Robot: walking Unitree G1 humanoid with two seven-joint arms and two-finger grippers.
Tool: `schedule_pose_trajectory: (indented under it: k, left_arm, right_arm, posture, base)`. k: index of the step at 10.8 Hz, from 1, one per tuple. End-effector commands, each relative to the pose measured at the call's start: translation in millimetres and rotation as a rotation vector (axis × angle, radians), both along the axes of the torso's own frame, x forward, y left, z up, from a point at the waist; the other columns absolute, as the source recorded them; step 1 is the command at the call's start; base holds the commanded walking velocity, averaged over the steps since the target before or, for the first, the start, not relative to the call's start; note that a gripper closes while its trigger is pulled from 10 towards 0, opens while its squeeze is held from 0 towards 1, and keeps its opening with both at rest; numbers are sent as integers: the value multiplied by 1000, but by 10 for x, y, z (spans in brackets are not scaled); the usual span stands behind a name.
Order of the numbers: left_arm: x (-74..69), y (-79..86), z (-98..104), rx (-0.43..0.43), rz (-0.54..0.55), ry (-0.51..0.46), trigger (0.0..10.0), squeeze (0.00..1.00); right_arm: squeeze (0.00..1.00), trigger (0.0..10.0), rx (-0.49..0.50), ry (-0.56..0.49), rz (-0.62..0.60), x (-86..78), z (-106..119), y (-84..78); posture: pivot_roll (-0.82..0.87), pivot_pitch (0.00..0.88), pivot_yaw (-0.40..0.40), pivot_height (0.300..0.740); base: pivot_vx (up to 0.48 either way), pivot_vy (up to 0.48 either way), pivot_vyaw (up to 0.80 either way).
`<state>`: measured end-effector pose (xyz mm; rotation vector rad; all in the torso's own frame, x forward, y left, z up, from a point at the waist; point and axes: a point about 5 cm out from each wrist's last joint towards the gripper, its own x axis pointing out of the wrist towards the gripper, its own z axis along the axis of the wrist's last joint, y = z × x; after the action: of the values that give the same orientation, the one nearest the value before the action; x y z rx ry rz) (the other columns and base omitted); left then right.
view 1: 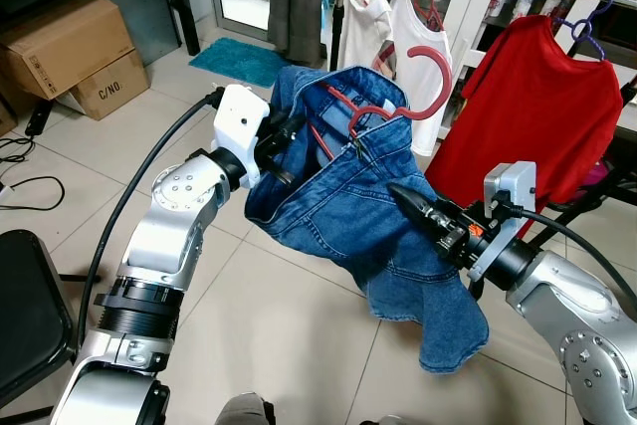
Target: Hang hanger
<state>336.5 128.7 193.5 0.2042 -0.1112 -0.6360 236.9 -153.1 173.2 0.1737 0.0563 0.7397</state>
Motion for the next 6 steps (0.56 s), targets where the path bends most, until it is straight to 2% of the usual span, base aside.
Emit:
schedule_pose_trajectory:
  k: [1, 3, 5, 6]
  left_arm:
    - [-10, -39, 44, 12, -24, -12, 0, 0]
    - [-11, -59, 45, 32, -50, -7, 0, 0]
    - [-30, -31, -44, 46, -50, 35, 0, 0]
    - [-10, 20, -52, 65, -12, 43, 0, 0]
  right_arm:
    - [0, 0, 0, -56, 17, -10, 102, 9]
    - [0, 0, -5, -60, 18, -4, 101, 13]
    - [0, 0, -6, -59, 22, -7, 92, 18]
    - [0, 0, -7, -57, 24, -9, 90, 13]
  posture:
    - [34, 52, 6, 740]
    - [37, 49, 7, 740]
    - [40, 50, 1, 740]
    - [41, 50, 0, 740]
  base:
    - [0, 0, 0]
    - [0, 0, 0]
    - [0, 0, 0]
    - [0, 0, 0]
